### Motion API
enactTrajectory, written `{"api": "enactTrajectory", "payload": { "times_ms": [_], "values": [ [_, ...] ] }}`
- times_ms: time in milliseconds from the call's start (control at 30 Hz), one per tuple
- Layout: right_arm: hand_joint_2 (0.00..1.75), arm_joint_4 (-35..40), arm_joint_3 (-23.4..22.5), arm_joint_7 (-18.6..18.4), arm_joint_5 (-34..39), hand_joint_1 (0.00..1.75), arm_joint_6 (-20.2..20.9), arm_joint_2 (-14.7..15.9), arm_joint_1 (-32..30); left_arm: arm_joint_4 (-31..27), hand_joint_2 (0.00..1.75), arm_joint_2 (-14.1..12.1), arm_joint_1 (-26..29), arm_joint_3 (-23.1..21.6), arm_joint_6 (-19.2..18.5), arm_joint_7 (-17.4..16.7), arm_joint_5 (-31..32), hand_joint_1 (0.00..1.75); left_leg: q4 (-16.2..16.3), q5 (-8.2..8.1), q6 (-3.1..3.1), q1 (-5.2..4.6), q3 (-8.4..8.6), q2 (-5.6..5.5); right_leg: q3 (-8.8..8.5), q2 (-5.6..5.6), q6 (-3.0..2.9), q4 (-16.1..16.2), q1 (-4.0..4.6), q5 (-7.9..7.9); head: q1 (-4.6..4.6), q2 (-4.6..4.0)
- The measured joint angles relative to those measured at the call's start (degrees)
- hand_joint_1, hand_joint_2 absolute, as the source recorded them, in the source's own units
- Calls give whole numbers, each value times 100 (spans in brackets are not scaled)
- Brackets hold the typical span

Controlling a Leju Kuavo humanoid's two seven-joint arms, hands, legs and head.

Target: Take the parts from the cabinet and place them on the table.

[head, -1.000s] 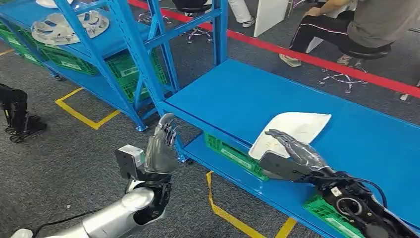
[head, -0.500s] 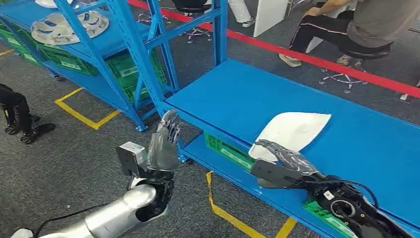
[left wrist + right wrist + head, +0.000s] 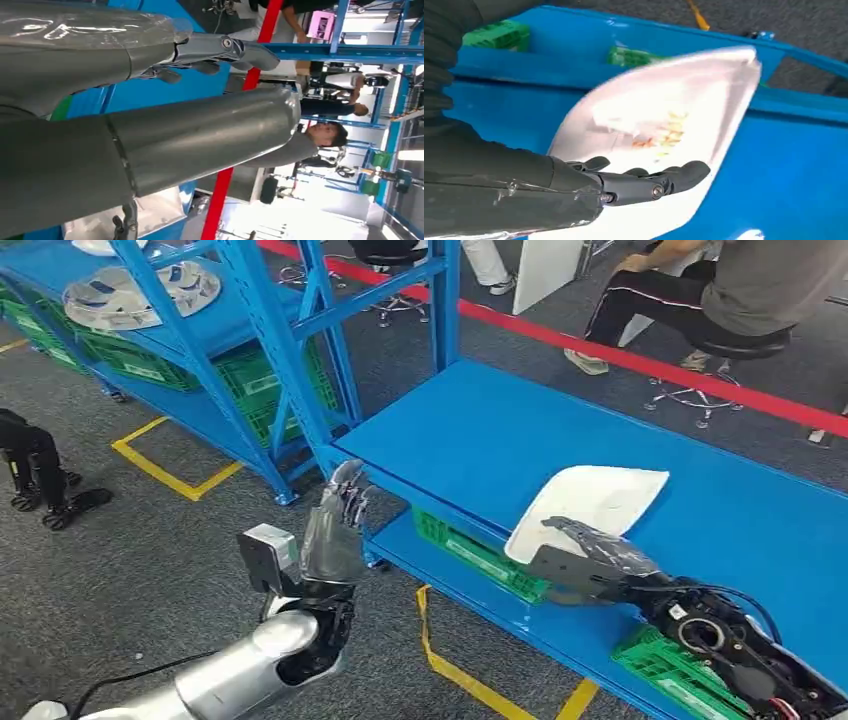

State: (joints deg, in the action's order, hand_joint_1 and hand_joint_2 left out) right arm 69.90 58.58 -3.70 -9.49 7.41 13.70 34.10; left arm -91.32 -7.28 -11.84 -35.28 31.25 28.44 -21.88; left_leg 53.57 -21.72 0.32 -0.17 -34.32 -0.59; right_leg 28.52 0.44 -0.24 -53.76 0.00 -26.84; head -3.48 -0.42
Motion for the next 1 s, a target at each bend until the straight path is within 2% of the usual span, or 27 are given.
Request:
{"api": "enactTrajectory", "payload": {
  "times_ms": [300, 567, 1000],
  "values": [
    [175, -485, -37, 109, -87, 0, -7, 39, 164, 0, 0, -17, 49, 0, 0, 2, -15, 0, 0, 0, 0, 0, 0, 0, 1, 1, 0, 0, 0, 0, 0, 0],
    [175, -923, -177, 459, -345, 0, -136, 87, 422, 0, 0, -61, 70, 0, 9, 24, -42, 0, 0, 2, 1, 0, 1, 0, -1, 0, 1, 0, 0, 1, 0, 0],
    [175, -1253, -308, 518, -407, 0, -184, 87, 487, 0, 0, -81, 78, 0, 7, 37, -57, 0, 1, 1, 1, 0, 1, 0, -1, 0, 1, 0, 0, 2, 0, 0]
  ]
}}
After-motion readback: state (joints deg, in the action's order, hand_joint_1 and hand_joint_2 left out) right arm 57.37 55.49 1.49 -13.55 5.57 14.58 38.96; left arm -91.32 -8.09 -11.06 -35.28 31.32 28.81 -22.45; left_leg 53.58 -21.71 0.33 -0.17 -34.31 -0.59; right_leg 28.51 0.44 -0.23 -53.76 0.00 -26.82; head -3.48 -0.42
